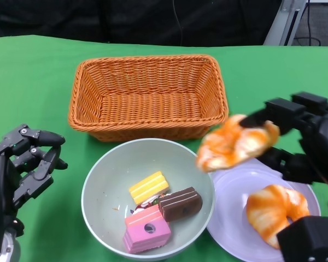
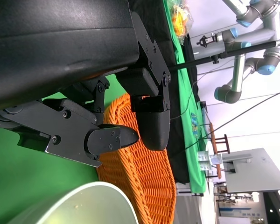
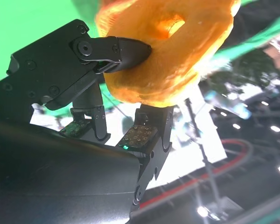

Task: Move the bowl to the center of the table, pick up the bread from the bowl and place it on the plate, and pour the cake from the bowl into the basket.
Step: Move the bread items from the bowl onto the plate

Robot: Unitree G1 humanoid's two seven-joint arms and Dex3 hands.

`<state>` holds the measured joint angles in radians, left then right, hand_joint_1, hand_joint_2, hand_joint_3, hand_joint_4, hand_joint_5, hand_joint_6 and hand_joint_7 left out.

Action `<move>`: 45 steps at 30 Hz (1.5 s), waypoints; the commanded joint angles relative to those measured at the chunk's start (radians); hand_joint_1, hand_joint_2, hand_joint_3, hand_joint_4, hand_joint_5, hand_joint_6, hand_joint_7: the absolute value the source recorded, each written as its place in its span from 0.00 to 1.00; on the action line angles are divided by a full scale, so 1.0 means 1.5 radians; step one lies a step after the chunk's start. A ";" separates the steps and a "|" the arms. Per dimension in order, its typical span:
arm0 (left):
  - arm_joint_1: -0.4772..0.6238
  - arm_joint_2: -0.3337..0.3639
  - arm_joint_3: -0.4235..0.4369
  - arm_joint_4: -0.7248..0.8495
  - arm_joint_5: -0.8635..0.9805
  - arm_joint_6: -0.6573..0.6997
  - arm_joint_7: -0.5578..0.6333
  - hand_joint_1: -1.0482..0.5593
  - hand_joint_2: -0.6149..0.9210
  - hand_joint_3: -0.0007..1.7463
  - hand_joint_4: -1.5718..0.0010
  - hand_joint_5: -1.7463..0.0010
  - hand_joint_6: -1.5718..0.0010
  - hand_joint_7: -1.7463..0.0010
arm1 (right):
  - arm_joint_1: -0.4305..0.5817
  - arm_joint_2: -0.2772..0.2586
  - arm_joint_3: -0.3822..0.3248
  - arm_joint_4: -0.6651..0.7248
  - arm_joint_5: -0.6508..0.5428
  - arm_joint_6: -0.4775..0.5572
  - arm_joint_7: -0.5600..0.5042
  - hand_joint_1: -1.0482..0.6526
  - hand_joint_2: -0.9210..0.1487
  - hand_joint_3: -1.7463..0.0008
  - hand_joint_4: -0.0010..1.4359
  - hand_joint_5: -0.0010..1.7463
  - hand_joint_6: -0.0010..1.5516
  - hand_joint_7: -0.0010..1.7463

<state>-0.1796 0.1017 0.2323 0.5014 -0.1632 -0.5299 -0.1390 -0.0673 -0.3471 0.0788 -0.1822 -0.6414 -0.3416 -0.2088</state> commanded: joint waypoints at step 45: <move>0.004 0.024 0.002 -0.005 0.004 -0.018 -0.007 0.57 0.93 0.27 0.51 0.22 0.48 0.44 | -0.101 0.053 0.104 0.470 -0.128 -0.017 -0.440 0.46 0.07 0.82 0.42 0.91 0.46 0.64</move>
<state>-0.1851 0.1192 0.2316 0.5077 -0.1599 -0.5489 -0.1485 -0.2038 -0.2668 0.2329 0.5085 -0.8416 -0.3742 -0.8532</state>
